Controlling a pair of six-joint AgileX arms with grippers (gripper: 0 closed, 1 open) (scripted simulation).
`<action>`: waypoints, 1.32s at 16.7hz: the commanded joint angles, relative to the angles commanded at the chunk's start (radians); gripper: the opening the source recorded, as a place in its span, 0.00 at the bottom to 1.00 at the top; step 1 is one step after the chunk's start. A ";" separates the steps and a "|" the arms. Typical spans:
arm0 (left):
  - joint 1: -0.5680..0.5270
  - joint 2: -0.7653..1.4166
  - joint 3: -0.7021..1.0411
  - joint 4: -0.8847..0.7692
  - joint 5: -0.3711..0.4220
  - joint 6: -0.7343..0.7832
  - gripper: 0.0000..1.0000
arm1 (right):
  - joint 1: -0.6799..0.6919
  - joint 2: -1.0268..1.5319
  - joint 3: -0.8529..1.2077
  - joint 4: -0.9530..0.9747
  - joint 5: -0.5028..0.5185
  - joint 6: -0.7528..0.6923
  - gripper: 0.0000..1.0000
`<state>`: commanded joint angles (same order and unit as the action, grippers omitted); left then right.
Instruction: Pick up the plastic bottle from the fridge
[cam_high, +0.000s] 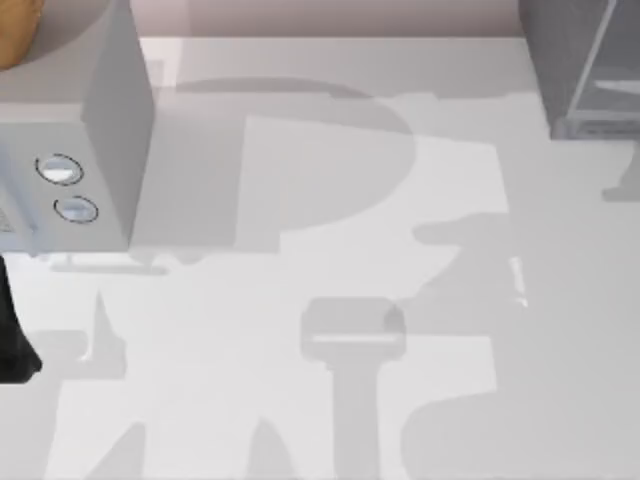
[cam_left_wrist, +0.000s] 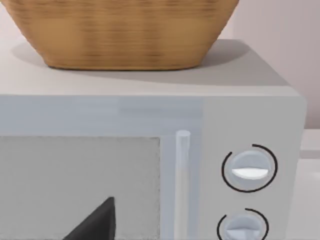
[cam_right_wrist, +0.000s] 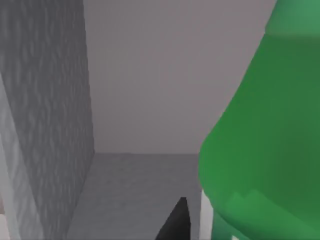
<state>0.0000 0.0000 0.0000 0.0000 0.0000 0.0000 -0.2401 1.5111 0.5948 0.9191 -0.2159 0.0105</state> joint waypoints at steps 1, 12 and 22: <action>0.000 0.000 0.000 0.000 0.000 0.000 1.00 | 0.012 -0.082 -0.030 -0.046 0.011 -0.001 0.00; 0.000 0.000 0.000 0.000 0.000 0.000 1.00 | 0.175 -1.167 -0.436 -0.673 0.159 -0.012 0.00; 0.000 0.000 0.000 0.000 0.000 0.000 1.00 | 0.240 -1.511 -0.595 -0.919 0.216 -0.010 0.00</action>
<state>0.0000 0.0000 0.0000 0.0000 0.0000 0.0000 0.0000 0.0000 0.0000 0.0000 0.0000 0.0000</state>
